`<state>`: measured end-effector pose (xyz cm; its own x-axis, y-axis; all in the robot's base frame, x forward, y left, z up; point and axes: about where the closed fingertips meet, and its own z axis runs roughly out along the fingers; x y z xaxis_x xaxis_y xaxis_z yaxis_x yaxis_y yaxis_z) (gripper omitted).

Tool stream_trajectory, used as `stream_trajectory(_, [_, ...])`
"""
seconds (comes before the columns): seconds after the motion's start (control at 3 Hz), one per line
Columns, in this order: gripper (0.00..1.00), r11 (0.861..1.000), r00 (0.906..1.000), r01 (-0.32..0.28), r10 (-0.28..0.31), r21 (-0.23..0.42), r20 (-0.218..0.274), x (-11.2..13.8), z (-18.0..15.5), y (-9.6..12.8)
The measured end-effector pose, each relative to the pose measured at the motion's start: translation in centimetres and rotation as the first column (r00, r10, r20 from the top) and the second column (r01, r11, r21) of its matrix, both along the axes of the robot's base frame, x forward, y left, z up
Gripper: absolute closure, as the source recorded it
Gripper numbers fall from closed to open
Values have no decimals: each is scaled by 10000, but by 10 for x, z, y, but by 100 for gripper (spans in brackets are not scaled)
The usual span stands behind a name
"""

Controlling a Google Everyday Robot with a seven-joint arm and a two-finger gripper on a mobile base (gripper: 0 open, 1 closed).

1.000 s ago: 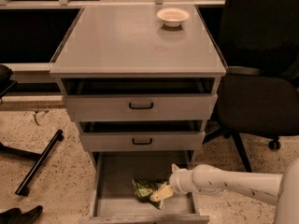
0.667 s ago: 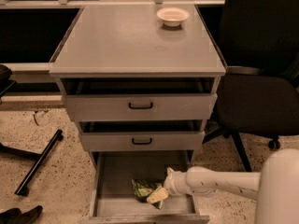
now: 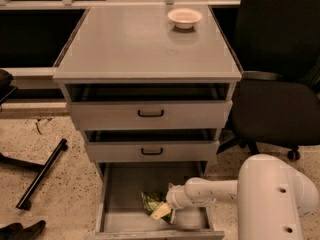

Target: Pick green jalapeno chip bag from bottom drawer and place on counter

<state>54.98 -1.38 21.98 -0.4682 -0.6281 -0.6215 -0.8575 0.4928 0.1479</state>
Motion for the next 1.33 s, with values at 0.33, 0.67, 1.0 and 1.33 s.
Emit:
stream_trajectory(0.33, [0,10000,10000,0,0,1,0,0,0,0])
stream_trajectory(0.67, [0,9997,9999,-3,6,261,-123,2,-18,4])
stream_trajectory(1.0, [0,9995,9992,-152,162,282,-361,8,-57,13])
stream_trajectory(1.33, [0,9990,9974,-375,390,251,-598,12,-93,26])
